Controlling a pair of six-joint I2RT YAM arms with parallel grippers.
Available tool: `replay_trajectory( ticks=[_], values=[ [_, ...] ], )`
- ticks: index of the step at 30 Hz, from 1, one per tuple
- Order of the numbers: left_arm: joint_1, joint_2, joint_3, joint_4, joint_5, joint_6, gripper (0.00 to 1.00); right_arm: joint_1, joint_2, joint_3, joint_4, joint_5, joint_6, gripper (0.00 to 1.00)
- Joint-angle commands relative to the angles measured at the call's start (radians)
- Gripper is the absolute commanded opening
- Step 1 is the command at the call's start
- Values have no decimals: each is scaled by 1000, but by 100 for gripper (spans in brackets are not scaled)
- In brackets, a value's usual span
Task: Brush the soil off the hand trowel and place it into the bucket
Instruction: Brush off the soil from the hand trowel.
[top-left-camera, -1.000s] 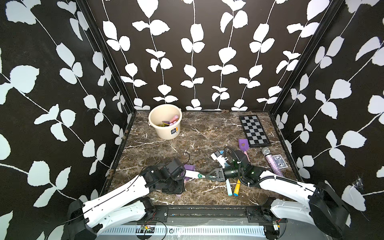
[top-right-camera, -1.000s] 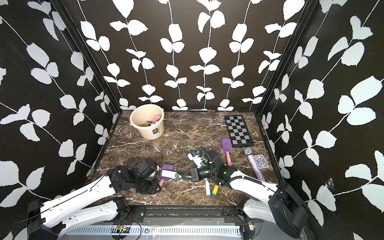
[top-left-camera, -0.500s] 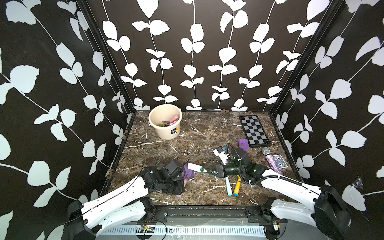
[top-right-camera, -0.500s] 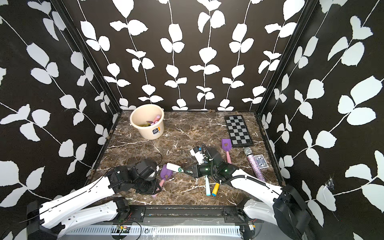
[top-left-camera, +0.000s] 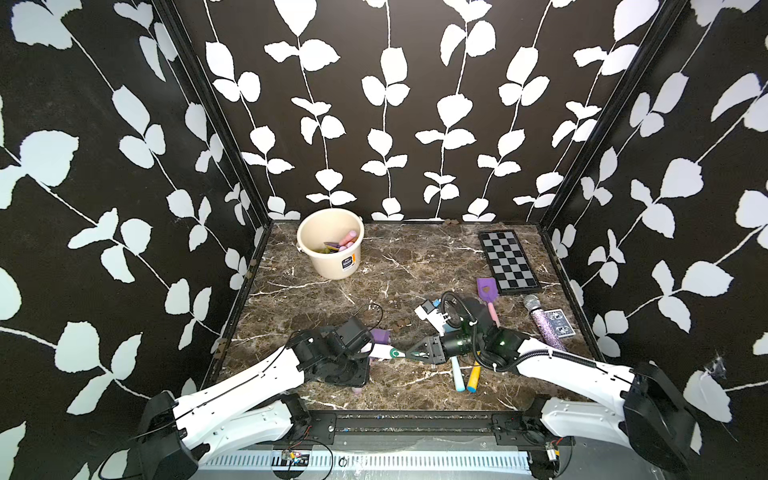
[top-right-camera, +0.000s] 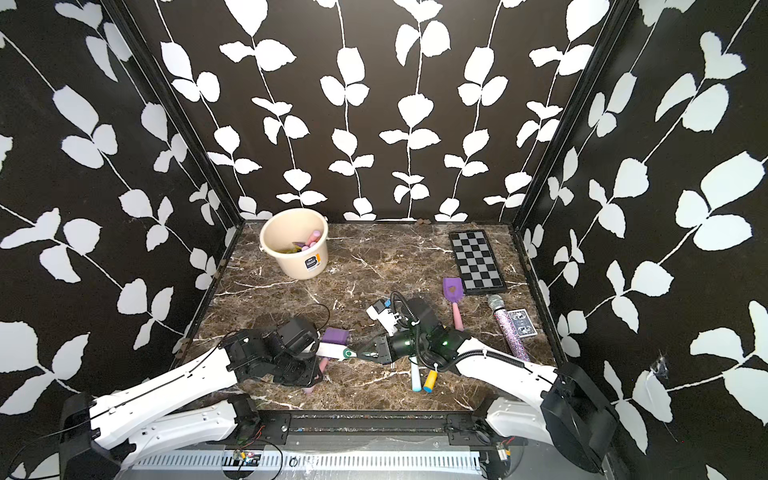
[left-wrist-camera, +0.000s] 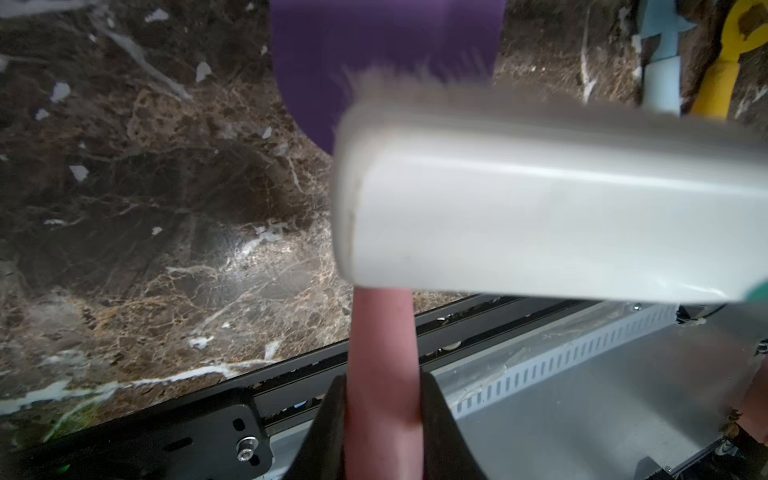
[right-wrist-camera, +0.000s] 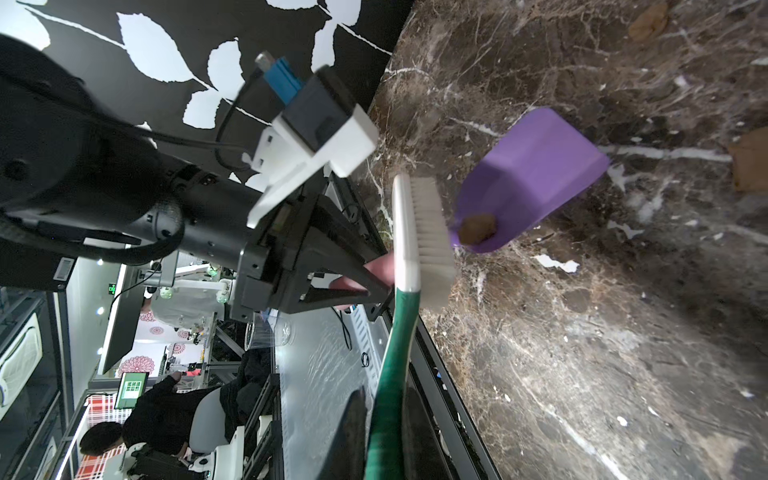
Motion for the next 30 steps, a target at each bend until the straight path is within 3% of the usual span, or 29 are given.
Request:
replay_trajectory(
  ticks=[1,10,19,23,30],
  values=[
    [1,-10,29,9,-8,16,0,1,15,-7,5,27,-26,0],
    [1,-10,24,-3,3,22,0,-30,-23,-5,-118,193,-76,0],
    [1,19,33,-10,-1,45,0,-57,-140,16,-181,280,-81,0],
    [1,25,39,-4,-2,54,0,-55,-153,37,-145,206,-70,0],
    [1,30,50,29,-20,103,0,-11,-36,16,119,61,78,0]
  ],
)
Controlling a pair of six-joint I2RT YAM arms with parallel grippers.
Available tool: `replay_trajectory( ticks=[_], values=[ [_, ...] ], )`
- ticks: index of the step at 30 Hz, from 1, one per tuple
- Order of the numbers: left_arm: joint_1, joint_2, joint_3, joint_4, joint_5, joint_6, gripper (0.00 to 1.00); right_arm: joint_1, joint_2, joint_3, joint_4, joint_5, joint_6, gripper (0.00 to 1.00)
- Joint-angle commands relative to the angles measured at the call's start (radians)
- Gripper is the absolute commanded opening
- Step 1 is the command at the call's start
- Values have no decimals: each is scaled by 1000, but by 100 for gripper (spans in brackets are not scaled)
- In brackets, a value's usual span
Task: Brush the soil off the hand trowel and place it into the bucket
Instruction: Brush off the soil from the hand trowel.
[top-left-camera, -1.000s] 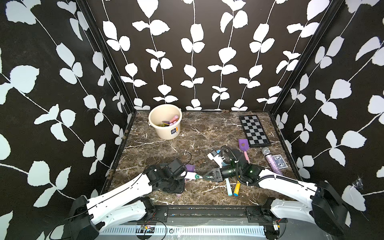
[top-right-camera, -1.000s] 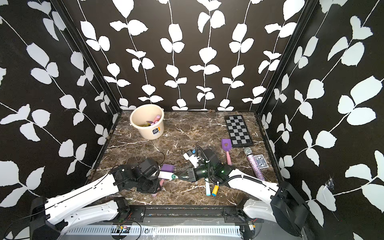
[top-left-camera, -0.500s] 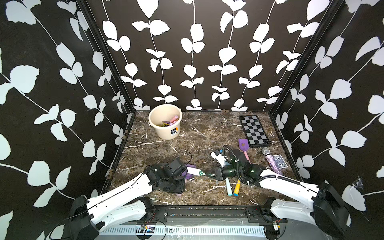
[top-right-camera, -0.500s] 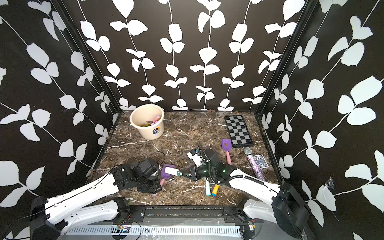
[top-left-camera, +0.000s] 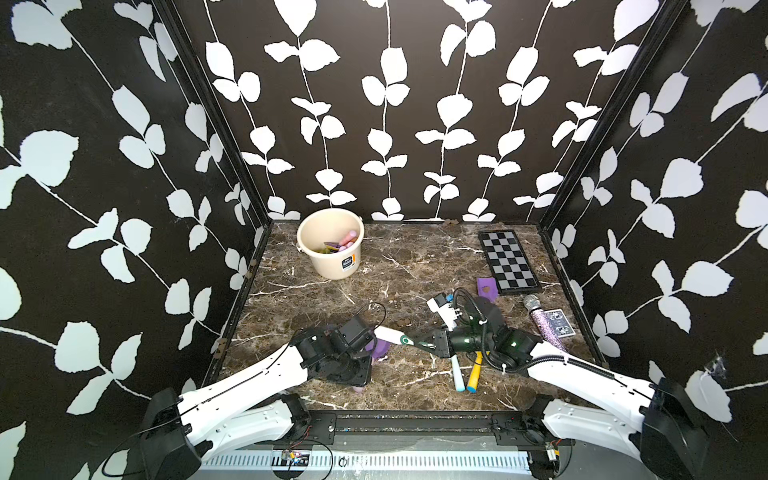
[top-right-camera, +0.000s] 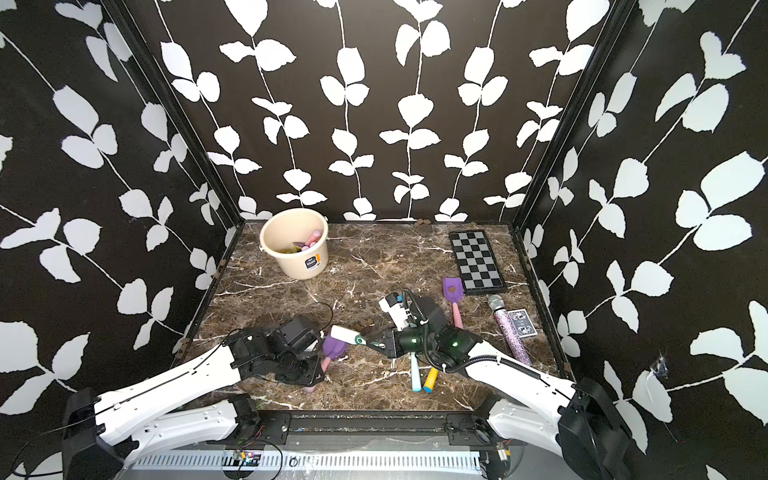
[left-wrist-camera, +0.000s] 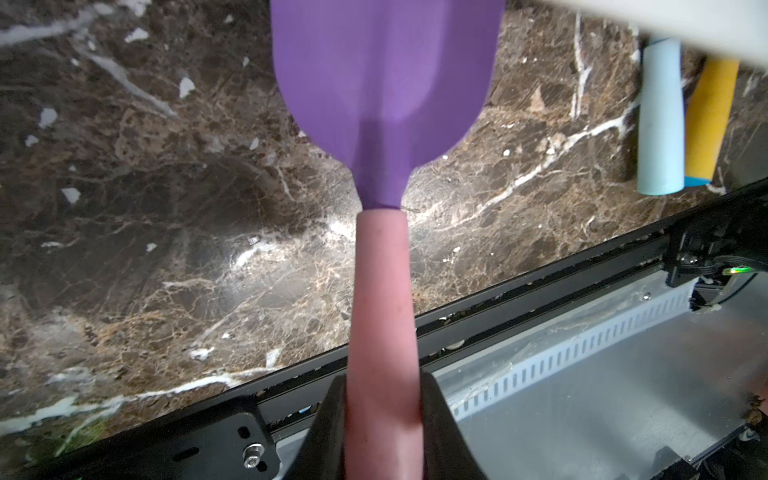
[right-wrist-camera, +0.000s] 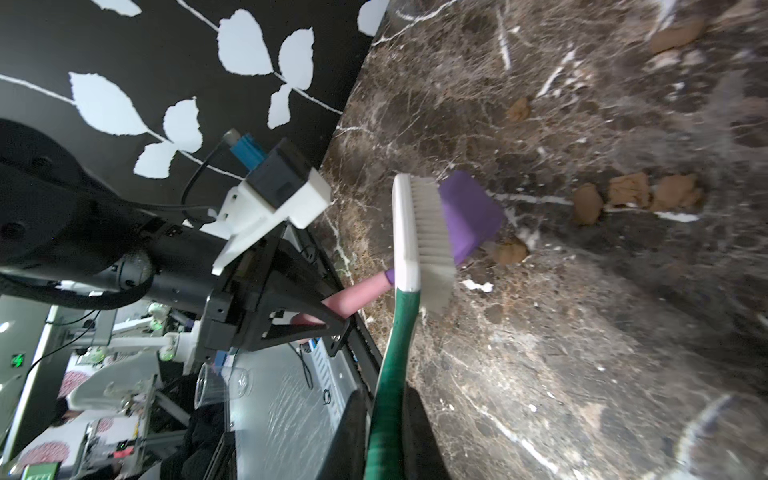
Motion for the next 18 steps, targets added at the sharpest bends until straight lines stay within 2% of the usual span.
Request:
replay_trajectory(
  ticks=[1,4,8,14,18],
  values=[
    [1,0,42,19,-27,46,0,14,63,8,207,-93,104,0],
    [1,-6,58,18,-42,53,0,14,103,-9,229,-72,127,0],
    [1,-18,61,14,-50,56,0,0,88,-24,146,1,82,0],
    [1,-29,73,-3,-55,56,0,-98,16,-65,119,19,92,0],
    [1,-34,111,-4,-58,64,0,-161,-71,-38,8,36,16,0]
  ],
)
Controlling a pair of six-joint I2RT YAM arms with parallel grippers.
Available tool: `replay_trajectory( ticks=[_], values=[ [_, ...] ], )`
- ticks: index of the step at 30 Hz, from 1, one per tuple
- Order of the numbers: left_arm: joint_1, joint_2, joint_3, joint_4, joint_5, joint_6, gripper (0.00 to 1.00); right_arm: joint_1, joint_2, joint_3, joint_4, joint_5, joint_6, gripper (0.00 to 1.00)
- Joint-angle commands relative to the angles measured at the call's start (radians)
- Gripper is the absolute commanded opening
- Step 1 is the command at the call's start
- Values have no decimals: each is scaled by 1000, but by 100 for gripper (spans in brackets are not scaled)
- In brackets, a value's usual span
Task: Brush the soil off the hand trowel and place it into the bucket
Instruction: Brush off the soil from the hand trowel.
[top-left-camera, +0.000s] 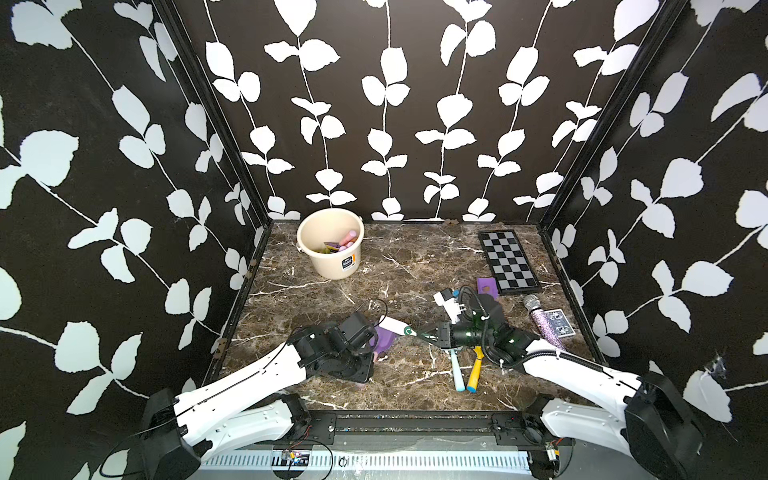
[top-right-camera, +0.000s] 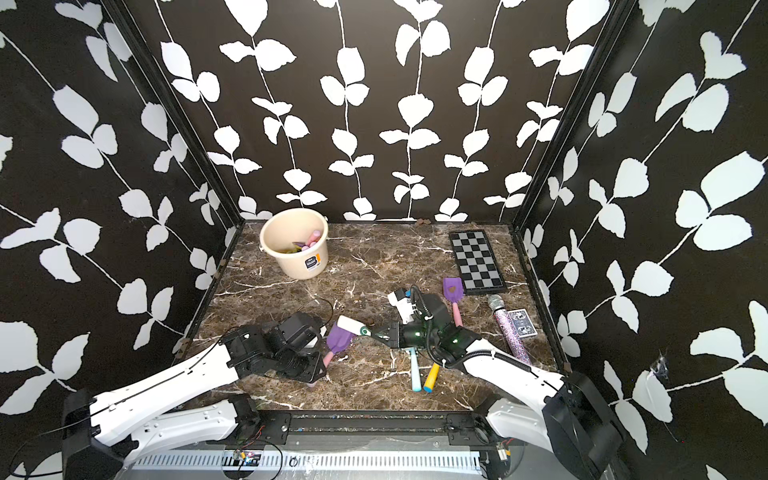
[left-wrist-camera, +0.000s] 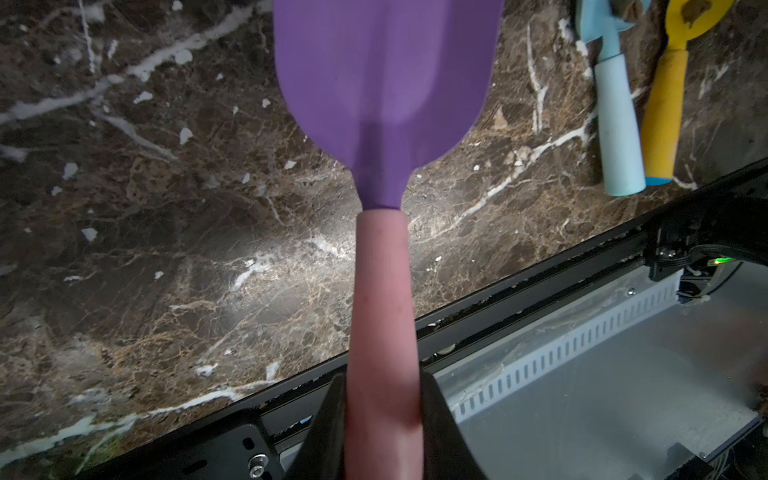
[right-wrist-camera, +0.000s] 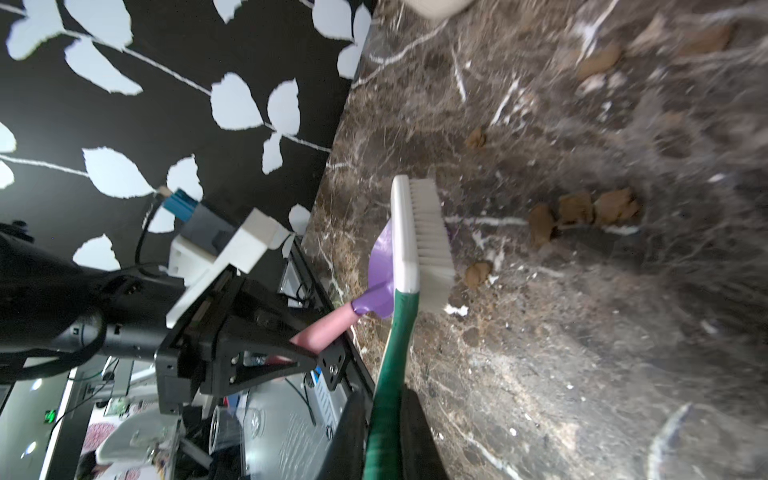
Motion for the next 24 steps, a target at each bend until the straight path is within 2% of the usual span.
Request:
replay_trajectory(
  ticks=[1,5,8,14,17,19,24],
  values=[
    [2,-25,70,-8,-23,27,0,-38,-80,29,-96,51,-81,0],
    [8,6,162,-69,-30,72,0,-41,-162,94,-254,148,-322,0],
    [30,36,254,-125,-19,117,0,-40,-216,141,-403,293,-546,0],
    [144,96,412,-208,138,162,0,8,-267,161,-464,522,-903,0],
    [175,145,492,-280,183,181,0,131,-244,185,-503,626,-1124,0],
    [179,175,534,-322,188,185,0,234,-210,198,-523,742,-1270,0],
    [191,221,556,-380,214,173,0,434,-123,228,-498,993,-1535,0]
  ],
)
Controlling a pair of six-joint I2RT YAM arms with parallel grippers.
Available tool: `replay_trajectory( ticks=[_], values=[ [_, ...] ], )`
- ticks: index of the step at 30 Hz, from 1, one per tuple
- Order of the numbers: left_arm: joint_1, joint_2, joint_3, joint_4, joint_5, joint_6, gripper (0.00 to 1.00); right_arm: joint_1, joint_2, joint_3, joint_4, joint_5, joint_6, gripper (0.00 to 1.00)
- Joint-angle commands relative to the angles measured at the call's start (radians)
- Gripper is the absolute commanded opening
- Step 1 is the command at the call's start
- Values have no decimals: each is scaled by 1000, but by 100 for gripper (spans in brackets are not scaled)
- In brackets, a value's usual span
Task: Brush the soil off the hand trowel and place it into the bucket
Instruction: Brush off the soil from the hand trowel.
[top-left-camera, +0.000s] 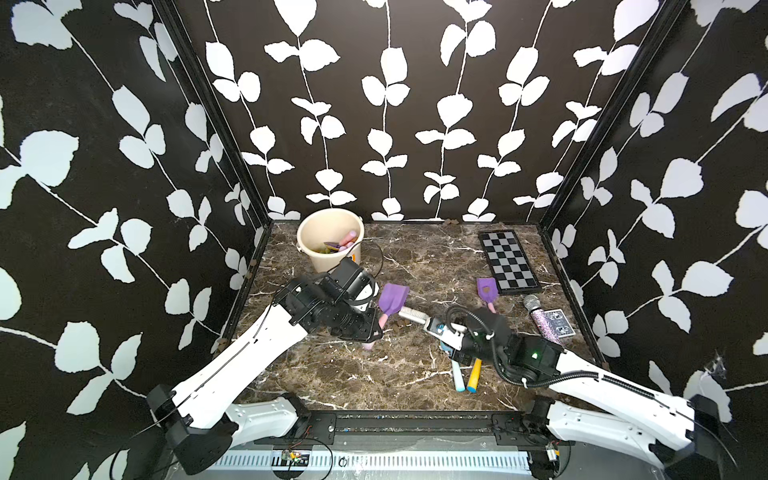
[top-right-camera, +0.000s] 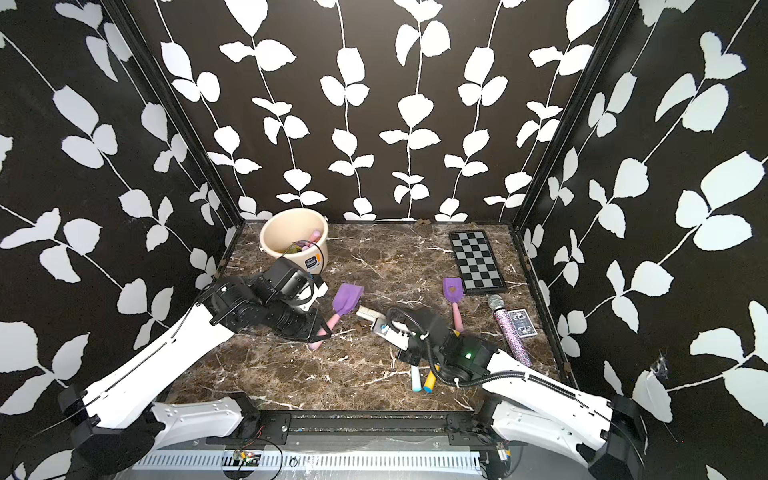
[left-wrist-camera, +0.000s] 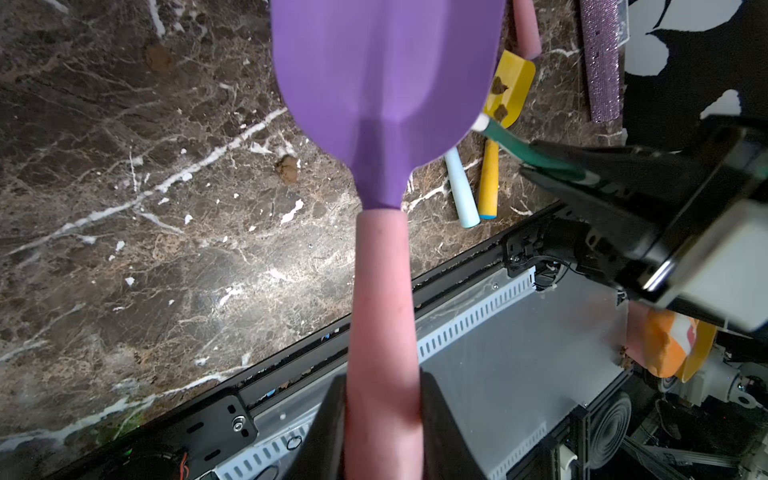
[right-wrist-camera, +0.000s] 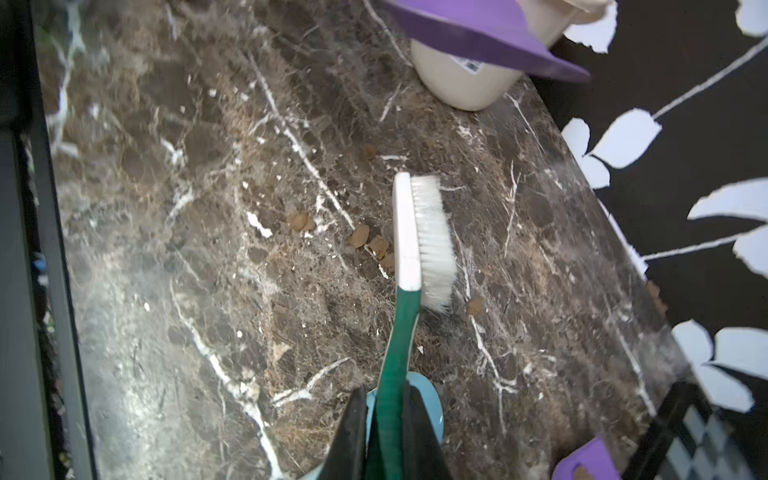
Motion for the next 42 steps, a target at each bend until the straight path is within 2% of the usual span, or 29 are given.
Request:
replay_trajectory(
  ticks=[1,5,13,16,22,29,32,36,42],
  values=[
    [9,20,20,-99,40,13,0,112,31,34,63,256,-327,0],
    [9,31,4,-116,42,-5,0,219,60,4,207,364,-536,0],
    [9,47,-11,-159,18,-16,0,291,62,-17,362,417,-736,0],
    [9,38,-17,-150,32,-23,0,288,45,-33,427,467,-761,0],
    [9,27,-26,-136,67,-22,0,202,29,-58,470,559,-737,0],
    [27,-5,13,-94,97,-25,0,161,3,-139,357,548,-618,0],
    [43,-8,34,-93,108,-18,0,183,24,-139,317,544,-597,0],
    [50,-4,22,-71,117,-21,0,258,73,-94,337,522,-633,0],
    [52,-5,-50,4,155,-54,0,350,167,-30,425,489,-822,0]
  ],
)
